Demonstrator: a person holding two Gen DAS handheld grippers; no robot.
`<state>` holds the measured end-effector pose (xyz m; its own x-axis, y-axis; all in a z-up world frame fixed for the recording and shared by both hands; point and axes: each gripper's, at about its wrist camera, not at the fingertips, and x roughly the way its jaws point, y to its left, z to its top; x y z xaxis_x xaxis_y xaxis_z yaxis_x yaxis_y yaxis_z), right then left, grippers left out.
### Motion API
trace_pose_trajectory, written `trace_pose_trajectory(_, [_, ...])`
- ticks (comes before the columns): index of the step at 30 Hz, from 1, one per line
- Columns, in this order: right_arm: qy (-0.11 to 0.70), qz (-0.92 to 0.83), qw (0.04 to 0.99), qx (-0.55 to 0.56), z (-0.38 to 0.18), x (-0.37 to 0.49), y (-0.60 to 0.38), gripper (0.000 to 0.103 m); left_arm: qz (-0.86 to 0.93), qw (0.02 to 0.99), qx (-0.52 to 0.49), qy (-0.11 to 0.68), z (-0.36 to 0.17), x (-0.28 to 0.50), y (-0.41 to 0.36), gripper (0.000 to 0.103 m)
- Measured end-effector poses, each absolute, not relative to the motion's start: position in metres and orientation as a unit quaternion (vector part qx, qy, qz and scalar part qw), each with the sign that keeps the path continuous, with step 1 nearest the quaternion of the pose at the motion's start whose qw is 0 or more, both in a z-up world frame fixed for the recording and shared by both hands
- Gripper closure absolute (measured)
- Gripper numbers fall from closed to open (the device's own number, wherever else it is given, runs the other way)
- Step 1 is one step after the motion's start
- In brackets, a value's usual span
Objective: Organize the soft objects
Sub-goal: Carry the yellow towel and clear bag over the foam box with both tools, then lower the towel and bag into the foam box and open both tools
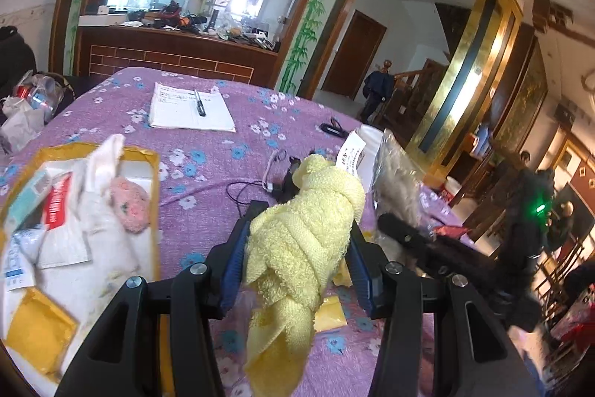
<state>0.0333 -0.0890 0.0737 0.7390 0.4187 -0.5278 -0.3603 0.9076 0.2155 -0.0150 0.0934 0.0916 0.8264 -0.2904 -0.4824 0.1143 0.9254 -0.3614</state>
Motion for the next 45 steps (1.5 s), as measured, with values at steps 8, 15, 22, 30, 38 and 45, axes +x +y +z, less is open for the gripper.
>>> trace_pose_trajectory(8, [0.280,0.225,0.933,0.020,0.074,0.027,-0.076,0.079,-0.050,0.946,-0.191,0.256,0.106,-0.056,0.158,0.054])
trace_pose_trajectory(15, [0.312,0.312,0.897,0.039,0.088,0.006,-0.024,0.078,0.033,0.939,-0.210,0.270,0.087,-0.071,0.219,0.054])
trace_pose_trajectory(22, [0.358,0.414,0.836,0.035,0.089,-0.016,0.071,0.078,0.069,0.928,-0.235,0.279,0.068,-0.082,0.254,0.054])
trace_pose_trajectory(30, [0.412,0.436,0.798,0.063,0.061,-0.007,0.116,0.078,0.069,0.914,-0.270,0.295,0.049,-0.087,0.273,0.054])
trace_pose_trajectory(38, [0.431,0.426,0.795,0.035,0.045,0.000,0.137,0.077,0.064,0.908,-0.280,0.305,0.037,-0.083,0.278,0.054])
trace_pose_trajectory(45, [0.417,0.419,0.807,-0.001,0.032,-0.007,0.144,0.074,0.063,0.916,-0.251,0.306,0.030,-0.081,0.268,0.052])
